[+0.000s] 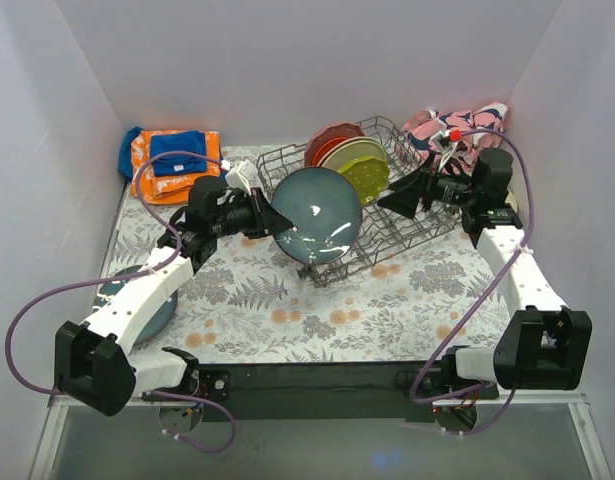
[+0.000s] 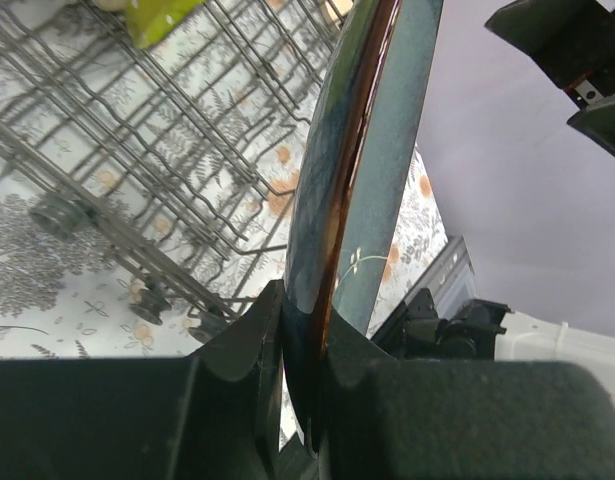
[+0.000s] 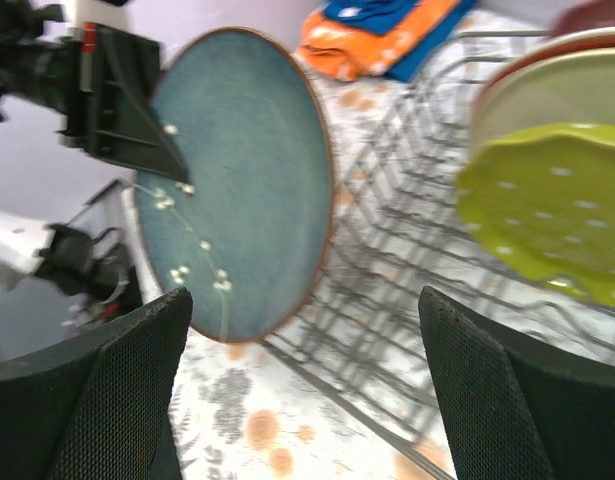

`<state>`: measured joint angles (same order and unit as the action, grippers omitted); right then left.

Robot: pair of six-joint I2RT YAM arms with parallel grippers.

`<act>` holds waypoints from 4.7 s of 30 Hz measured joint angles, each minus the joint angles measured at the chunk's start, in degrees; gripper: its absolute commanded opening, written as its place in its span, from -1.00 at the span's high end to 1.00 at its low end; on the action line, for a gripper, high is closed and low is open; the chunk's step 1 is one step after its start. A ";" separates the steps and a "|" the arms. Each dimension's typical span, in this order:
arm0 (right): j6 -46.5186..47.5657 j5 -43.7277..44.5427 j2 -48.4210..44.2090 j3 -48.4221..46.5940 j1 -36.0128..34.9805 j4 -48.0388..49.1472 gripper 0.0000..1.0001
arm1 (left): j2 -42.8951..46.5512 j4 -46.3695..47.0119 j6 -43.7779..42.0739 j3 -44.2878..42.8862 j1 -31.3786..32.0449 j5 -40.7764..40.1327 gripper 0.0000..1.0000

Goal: Load the plates into the dish rack
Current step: Insert the plate into the dish rack, then grab a plate with the right arm

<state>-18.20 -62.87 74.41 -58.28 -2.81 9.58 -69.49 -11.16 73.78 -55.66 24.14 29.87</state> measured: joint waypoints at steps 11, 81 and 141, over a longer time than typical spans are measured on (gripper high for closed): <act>19.10 7.45 -3.74 -1.09 11.56 -13.27 -0.97 | -4.26 1.77 -8.04 -4.87 -1.11 -0.59 1.00; 22.91 5.40 0.33 1.09 17.42 -14.62 -0.97 | -43.78 17.73 -46.77 -29.27 16.24 -31.36 1.00; 26.03 1.44 0.26 1.03 10.25 -17.18 -0.97 | 6.34 3.96 -19.04 -4.15 14.88 -43.39 -0.58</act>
<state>7.84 -61.43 74.67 -57.25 7.44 -7.60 -63.16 -7.20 54.74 -59.81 39.03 -13.52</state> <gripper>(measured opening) 0.984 0.793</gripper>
